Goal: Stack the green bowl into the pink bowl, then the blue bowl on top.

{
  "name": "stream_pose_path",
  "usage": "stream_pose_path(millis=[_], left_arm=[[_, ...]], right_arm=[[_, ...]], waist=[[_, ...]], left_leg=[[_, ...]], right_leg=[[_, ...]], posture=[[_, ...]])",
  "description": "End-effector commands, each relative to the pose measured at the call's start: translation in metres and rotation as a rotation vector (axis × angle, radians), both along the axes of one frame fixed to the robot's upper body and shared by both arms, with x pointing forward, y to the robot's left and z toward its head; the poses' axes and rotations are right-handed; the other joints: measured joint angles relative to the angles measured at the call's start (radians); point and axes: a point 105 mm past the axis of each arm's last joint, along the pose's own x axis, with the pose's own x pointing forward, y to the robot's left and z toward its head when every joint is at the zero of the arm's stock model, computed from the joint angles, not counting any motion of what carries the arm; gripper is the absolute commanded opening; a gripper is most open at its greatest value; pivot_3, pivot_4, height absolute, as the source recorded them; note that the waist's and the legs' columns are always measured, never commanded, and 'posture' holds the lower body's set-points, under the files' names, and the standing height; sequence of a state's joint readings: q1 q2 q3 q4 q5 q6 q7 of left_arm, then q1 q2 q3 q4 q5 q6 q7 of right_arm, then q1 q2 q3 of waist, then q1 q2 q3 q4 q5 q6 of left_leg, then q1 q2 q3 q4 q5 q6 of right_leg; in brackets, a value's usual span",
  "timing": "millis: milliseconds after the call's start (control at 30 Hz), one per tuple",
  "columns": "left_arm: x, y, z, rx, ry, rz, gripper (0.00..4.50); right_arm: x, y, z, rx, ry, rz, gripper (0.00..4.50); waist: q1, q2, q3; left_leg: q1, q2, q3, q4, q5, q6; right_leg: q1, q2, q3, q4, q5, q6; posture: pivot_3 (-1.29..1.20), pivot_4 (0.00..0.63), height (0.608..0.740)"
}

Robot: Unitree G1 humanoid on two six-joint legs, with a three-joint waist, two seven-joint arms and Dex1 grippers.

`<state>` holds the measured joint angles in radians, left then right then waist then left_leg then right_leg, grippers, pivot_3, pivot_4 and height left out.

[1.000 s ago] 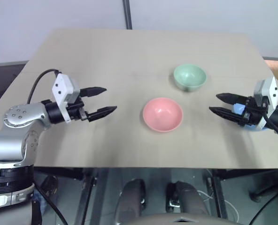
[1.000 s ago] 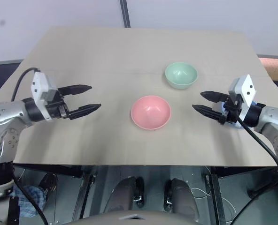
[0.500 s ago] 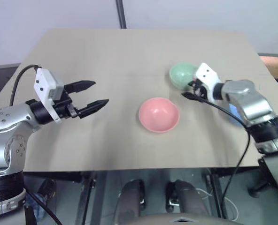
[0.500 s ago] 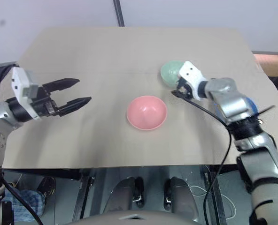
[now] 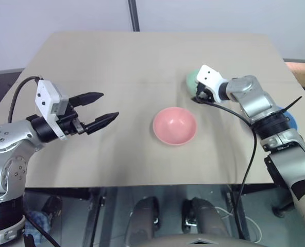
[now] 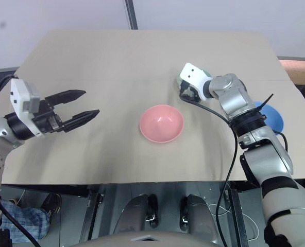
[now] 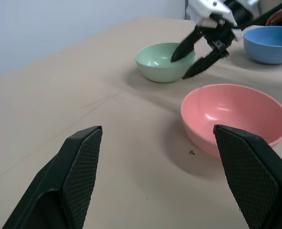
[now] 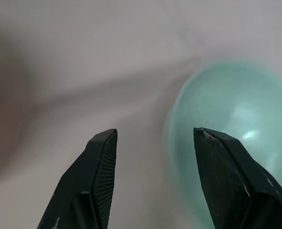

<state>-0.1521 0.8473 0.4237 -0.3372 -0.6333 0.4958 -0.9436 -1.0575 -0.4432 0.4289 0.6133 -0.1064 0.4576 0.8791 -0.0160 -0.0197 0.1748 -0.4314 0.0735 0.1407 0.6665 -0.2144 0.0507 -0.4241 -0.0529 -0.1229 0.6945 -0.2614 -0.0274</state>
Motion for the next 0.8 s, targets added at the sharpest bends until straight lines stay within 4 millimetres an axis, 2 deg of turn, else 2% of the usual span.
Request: stream_pose_path(millis=[33, 133, 233, 300, 467, 567, 667, 800], left_arm=[[-0.003, -0.005, 0.011, -0.001, -0.051, -0.02, 3.94], [-0.002, -0.007, 0.01, 0.001, -0.049, -0.032, 4.07], [0.0, -0.009, 0.009, 0.004, -0.049, -0.038, 4.07], [0.0, -0.01, 0.009, 0.004, -0.046, -0.046, 4.07], [0.002, -0.012, 0.009, 0.005, -0.045, -0.053, 4.07], [0.003, -0.012, 0.009, 0.005, -0.045, -0.056, 4.07], [0.003, -0.012, 0.008, 0.008, -0.042, -0.062, 4.07], [0.006, -0.013, 0.005, 0.012, -0.034, -0.072, 4.07]], right_arm=[[0.004, 0.005, 0.012, -0.038, -0.025, 0.012, 2.83], [0.008, 0.009, 0.013, -0.059, -0.049, 0.02, 2.05], [0.009, 0.014, 0.018, -0.049, -0.063, 0.033, 0.55], [0.009, 0.017, 0.021, -0.044, -0.071, 0.042, 0.06], [0.009, 0.015, 0.028, -0.043, -0.098, 0.043, 0.06], [0.006, 0.017, 0.048, -0.036, -0.166, 0.063, 0.06], [-0.01, 0.029, 0.069, 0.002, -0.205, 0.159, 0.06], [-0.068, 0.048, 0.079, 0.009, -0.164, 0.438, 0.06]], waist=[[-0.001, 0.001, 0.0], [-0.002, 0.001, 0.001], [-0.002, 0.001, 0.001], [-0.003, 0.0, 0.0], [-0.002, 0.001, 0.001], [-0.001, 0.002, 0.001], [-0.002, 0.002, 0.001], [0.0, 0.002, 0.001]], left_leg=[[0.0, 0.0, 0.0, 0.0, 0.0, 0.0], [0.0, 0.0, 0.0, 0.0, 0.0, 0.0], [0.0, 0.0, 0.0, 0.0, 0.0, 0.0], [0.0, 0.0, 0.0, 0.0, 0.0, 0.0], [0.0, 0.0, 0.0, 0.0, 0.0, 0.0], [0.0, 0.0, 0.0, -0.001, 0.0, 0.0], [-0.001, 0.0, 0.001, -0.001, 0.0, 0.0], [-0.001, 0.0, 0.001, -0.003, 0.0, 0.0]], right_leg=[[0.0, 0.0, 0.0, 0.0, 0.0, 0.0], [0.0, 0.0, 0.0, 0.0, 0.0, 0.0], [0.0, 0.0, 0.0, 0.0, 0.0, 0.0], [0.0, 0.0, 0.0, 0.0, 0.0, 0.0], [-0.001, 0.0, 0.0, 0.0, 0.0, 0.0], [-0.001, 0.0, 0.0, 0.0, 0.0, 0.0], [-0.001, 0.0, 0.001, 0.0, 0.0, 0.0], [-0.002, 0.0, 0.001, -0.001, 0.0, 0.0]], posture=[[0.0, 0.15, 0.74], [0.0, 0.15, 0.74], [0.0, 0.15, 0.74], [0.0, 0.15, 0.74], [0.0, 0.15, 0.74], [0.0, 0.15, 0.74], [0.0, 0.15, 0.74], [0.0, 0.15, 0.74]])
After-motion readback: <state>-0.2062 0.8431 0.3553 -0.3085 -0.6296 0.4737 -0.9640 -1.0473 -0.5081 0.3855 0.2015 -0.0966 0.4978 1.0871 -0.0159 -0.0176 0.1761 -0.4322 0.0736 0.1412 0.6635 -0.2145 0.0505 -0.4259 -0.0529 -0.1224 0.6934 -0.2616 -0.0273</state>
